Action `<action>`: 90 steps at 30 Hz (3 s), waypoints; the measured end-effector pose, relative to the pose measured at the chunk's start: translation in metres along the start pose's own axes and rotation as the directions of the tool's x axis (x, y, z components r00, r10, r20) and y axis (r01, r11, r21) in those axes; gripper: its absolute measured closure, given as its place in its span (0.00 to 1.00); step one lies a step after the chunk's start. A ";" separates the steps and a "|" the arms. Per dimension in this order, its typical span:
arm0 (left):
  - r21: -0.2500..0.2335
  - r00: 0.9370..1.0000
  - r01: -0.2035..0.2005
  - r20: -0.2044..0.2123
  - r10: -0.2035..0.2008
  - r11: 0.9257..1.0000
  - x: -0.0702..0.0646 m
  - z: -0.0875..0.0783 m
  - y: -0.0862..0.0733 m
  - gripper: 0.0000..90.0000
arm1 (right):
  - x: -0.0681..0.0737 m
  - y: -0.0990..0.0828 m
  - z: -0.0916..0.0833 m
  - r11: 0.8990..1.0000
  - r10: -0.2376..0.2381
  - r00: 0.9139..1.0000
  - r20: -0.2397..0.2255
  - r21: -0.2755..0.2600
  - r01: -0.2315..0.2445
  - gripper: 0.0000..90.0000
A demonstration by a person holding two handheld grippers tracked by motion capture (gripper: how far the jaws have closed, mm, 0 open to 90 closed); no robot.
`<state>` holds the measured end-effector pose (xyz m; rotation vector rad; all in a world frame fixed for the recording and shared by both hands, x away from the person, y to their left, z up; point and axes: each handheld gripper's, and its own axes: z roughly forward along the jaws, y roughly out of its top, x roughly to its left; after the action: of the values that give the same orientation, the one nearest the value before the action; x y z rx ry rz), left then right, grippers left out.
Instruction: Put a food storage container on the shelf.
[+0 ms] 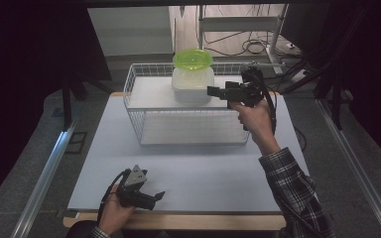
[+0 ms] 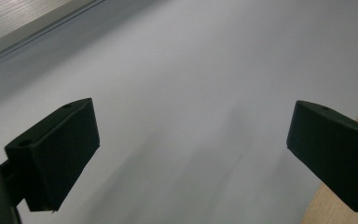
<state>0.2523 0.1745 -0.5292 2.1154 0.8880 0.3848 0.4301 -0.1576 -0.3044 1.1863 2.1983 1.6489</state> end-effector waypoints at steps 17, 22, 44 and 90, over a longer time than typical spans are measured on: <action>-0.019 1.000 0.007 0.008 -0.007 1.000 0.000 -0.001 0.000 0.02 | 0.007 -0.020 -0.004 0.997 -0.066 0.997 0.025 0.033 0.066 0.11; -0.028 1.000 0.014 0.016 -0.013 1.000 0.001 -0.002 0.000 0.02 | 0.009 -0.024 -0.005 0.996 -0.080 0.997 0.021 0.039 0.080 0.10; -0.026 0.999 0.017 0.029 -0.017 1.000 0.001 -0.002 0.001 0.02 | 0.015 -0.055 -0.007 0.988 -0.145 0.989 0.022 0.050 0.144 0.08; -0.018 1.000 -0.001 0.024 0.001 1.000 -0.002 -0.003 0.001 0.02 | -0.011 -0.161 -0.030 0.964 -0.214 0.975 0.067 0.178 0.199 0.02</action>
<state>0.2500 0.1743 -0.5263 2.1001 0.8669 0.3653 0.3407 -0.2004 -0.4357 1.0030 2.3559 1.3276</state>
